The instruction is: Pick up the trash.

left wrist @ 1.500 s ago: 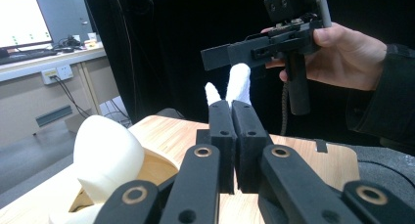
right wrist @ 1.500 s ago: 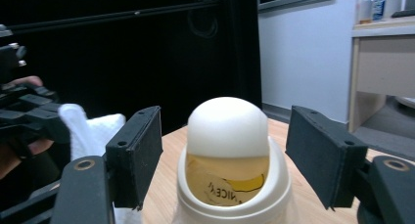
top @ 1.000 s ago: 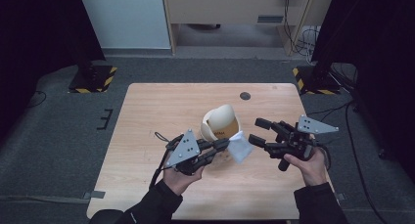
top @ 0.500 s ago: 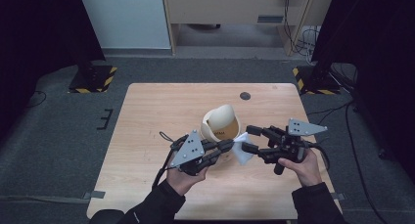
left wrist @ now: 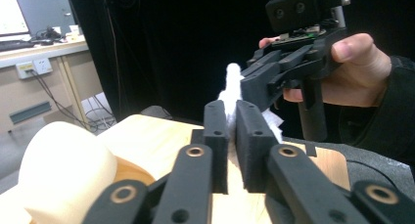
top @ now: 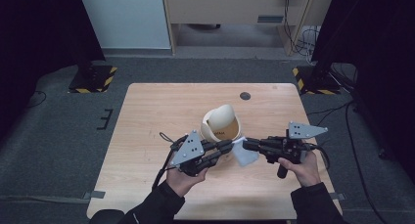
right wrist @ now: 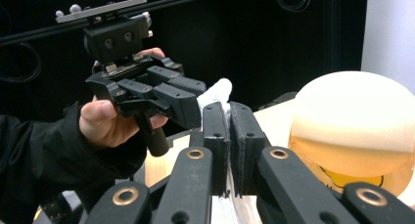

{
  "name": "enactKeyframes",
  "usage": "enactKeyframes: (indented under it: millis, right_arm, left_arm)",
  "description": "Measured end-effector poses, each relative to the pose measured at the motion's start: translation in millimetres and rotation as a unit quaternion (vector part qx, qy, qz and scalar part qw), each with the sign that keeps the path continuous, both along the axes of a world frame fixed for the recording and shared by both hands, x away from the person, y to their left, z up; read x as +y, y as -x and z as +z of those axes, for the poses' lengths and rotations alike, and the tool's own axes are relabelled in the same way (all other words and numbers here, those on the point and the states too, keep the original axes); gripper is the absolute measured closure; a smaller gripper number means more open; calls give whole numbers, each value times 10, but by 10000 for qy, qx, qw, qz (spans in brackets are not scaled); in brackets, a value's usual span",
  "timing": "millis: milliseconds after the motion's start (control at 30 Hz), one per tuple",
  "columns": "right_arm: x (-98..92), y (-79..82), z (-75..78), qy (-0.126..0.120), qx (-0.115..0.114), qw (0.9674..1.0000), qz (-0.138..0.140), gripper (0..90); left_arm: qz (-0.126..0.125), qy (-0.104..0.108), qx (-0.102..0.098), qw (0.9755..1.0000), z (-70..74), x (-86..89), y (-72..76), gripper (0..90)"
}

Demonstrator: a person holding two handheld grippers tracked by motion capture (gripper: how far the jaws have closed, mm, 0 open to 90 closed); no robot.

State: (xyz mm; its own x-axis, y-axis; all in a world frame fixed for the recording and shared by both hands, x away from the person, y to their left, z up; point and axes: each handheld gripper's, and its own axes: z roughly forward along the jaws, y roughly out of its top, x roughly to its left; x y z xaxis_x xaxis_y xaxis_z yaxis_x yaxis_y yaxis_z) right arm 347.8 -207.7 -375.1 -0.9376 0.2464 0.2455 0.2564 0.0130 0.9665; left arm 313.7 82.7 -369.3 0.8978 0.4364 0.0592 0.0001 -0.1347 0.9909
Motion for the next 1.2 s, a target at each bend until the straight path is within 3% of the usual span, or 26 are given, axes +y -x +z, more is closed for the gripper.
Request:
enactKeyframes:
  millis: [167, 367, 467, 533, 633, 767, 867, 933, 967, 1067, 1200]
  right_arm:
    - [-8, -3, -1, 66, -38, 9999, -72, 871]
    - [-79, -34, -11, -85, -39, 9992, -383, 871]
    - [-101, -44, -2, -133, -85, 9983, -558, 871]
    - [-108, -52, 5, -171, -130, 9974, -688, 871]
    - [-111, -69, 9, -179, -195, 9956, -895, 871]
    - [-88, -104, 3, -187, -267, 9937, -1072, 872]
    - [-66, -135, -2, -162, -307, 9926, -1162, 873]
    - [-55, -151, -3, -154, -338, 9919, -1215, 872]
    - [-51, -161, -3, -142, -358, 9915, -1245, 872]
    - [-47, -178, -3, -136, -406, 9902, -1333, 872]
    - [-44, -202, -7, -124, -482, 9875, -1494, 873]
  left_arm:
    - [195, 63, 52, 9998, -20, 138, 12, 713]
    - [638, -25, 283, 9976, -139, 472, 1, 657]
    - [900, -208, 481, 9946, -263, 664, -23, 628]
    - [1086, -372, 677, 9911, -373, 790, -45, 599]
    - [1376, -644, 989, 9834, -577, 977, -93, 572]
    - [1766, -980, 1474, 9682, -866, 1181, -188, 532]
    - [1977, -1180, 1761, 9571, -992, 1258, -276, 486]
    - [2057, -1300, 1902, 9511, -1063, 1275, -323, 461]
    - [2065, -1331, 1937, 9498, -1086, 1279, -333, 462]
    - [2163, -1544, 2026, 9425, -1170, 1309, -369, 441]
    - [2362, -1668, 2282, 9297, -1276, 1400, -431, 368]
